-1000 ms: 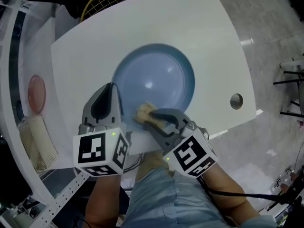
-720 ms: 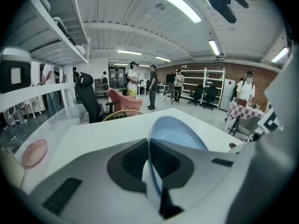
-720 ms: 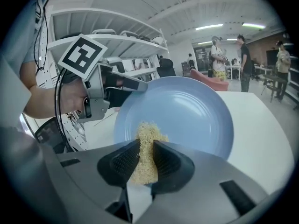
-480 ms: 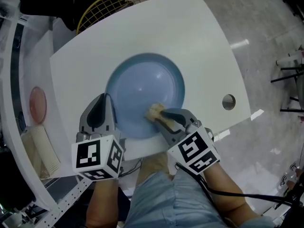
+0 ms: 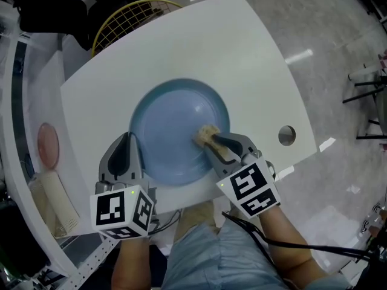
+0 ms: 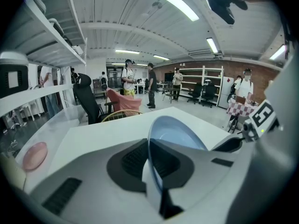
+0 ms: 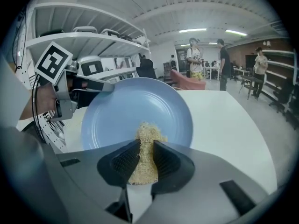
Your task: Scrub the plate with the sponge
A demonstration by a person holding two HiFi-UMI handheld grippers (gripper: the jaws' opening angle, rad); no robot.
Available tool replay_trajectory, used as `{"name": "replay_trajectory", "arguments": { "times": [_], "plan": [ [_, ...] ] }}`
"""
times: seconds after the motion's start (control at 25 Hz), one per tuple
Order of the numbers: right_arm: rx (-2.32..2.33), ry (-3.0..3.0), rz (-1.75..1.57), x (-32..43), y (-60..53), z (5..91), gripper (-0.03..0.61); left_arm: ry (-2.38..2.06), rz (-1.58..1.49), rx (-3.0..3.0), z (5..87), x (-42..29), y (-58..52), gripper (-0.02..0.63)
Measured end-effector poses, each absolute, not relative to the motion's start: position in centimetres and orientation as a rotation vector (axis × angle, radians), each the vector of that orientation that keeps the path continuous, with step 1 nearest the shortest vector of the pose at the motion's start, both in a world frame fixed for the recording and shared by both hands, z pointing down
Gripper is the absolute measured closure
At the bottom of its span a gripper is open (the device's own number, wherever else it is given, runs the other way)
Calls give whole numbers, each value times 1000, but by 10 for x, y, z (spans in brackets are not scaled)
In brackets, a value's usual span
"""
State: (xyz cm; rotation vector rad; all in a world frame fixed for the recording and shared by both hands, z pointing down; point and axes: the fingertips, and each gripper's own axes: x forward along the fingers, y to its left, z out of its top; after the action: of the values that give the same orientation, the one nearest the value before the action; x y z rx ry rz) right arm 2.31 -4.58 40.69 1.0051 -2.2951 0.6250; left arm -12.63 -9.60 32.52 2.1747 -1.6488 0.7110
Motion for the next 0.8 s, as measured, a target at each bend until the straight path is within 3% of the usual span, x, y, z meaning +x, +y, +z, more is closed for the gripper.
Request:
{"name": "replay_trajectory", "arguments": {
  "times": [0.8],
  "plan": [
    [1212,-2243,543,50,-130,400,485,-1613,683,2161,329,-120,-111,591]
  ]
}}
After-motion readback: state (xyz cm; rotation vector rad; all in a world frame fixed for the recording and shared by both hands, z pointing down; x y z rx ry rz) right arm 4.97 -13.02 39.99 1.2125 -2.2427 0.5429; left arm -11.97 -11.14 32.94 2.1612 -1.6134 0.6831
